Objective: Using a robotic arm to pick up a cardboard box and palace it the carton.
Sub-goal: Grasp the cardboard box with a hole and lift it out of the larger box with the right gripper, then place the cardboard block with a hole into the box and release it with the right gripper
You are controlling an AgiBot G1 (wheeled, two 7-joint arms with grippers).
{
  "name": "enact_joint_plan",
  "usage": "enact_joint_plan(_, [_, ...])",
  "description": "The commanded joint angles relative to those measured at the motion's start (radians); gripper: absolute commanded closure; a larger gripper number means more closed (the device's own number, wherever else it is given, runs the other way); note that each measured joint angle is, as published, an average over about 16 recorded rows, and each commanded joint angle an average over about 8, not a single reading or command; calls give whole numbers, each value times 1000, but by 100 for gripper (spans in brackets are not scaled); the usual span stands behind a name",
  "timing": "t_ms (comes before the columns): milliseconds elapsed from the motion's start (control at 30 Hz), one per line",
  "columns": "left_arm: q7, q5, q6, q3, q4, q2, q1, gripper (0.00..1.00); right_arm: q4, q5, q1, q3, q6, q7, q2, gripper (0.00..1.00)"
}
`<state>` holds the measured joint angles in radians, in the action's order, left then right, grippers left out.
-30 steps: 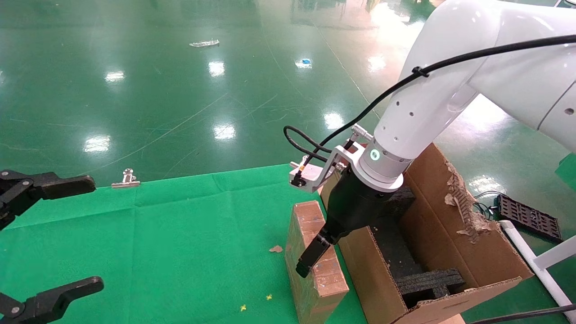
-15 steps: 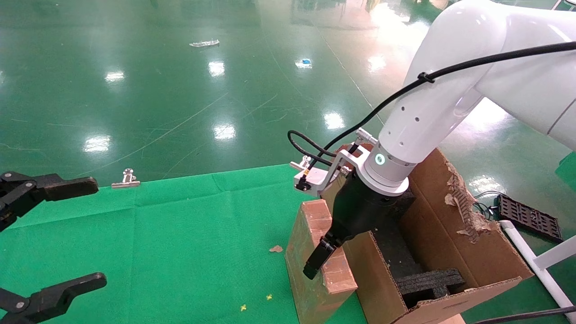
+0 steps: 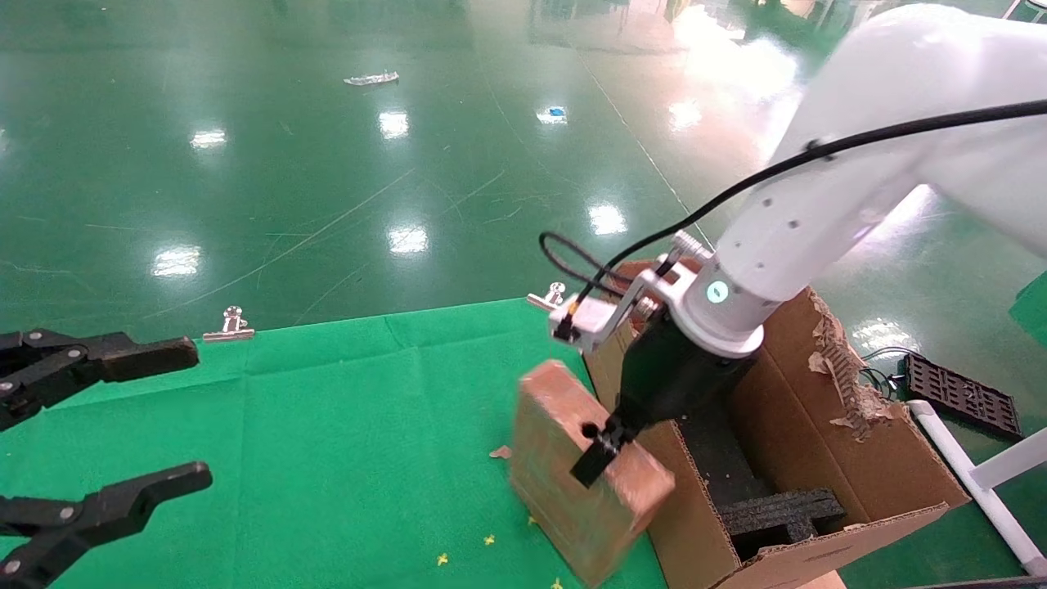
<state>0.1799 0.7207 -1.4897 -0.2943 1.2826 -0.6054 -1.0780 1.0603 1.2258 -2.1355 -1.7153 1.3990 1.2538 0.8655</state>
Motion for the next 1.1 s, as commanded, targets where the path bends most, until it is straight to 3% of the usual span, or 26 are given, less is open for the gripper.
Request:
enact_joint_plan(33, [0, 0, 0, 0, 0, 0, 0, 100, 17, -12, -4, 16, -24, -25, -28, 100])
enact_joint_plan(333, [0, 0, 0, -1, 0, 0, 0, 100, -74, -13, -183, 126, -85, -173, -173, 100])
enact_joint_plan(633, [-1, -1, 0, -1, 0, 0, 0, 100, -299, 109, -267, 111, -82, -236, -240, 100])
enact_joint_plan(667, [-1, -1, 1, -1, 0, 0, 0, 91, -321, 120, -265, 105, -77, -239, -243, 100])
enact_joint_plan(900, [-1, -1, 1, -2, 0, 1, 0, 4, -456, 155, -200, 60, -43, -253, -249, 100])
enact_joint_plan(933, [-1, -1, 1, -2, 0, 1, 0, 0, -475, 155, -185, 55, -39, -253, -247, 100])
enact_joint_plan(1100, [-1, -1, 1, -2, 0, 1, 0, 0, -569, 145, -107, 36, -26, -255, -230, 100])
